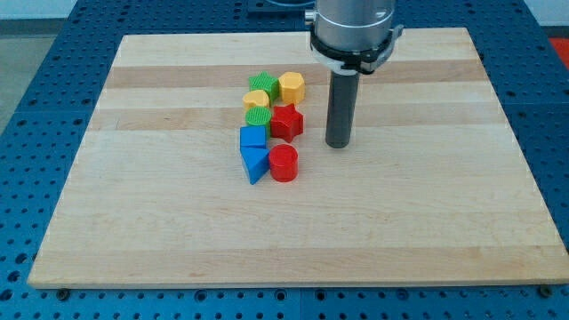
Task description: Move the yellow hexagon to the top of the board
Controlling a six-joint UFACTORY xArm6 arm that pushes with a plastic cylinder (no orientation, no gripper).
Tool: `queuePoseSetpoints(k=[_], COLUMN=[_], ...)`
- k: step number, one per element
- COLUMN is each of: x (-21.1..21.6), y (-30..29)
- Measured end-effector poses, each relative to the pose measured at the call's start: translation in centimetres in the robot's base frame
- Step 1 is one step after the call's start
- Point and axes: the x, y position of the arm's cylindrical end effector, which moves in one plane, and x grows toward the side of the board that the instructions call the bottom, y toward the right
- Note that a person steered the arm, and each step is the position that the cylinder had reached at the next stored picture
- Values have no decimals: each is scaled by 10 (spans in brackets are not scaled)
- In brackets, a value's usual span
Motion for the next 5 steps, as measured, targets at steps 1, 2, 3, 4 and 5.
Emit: queuePoseSetpoints(k=[1, 2, 3, 4, 5], x=[-2, -13, -13, -10, -5], y=[-1, -3, -17, -40, -46])
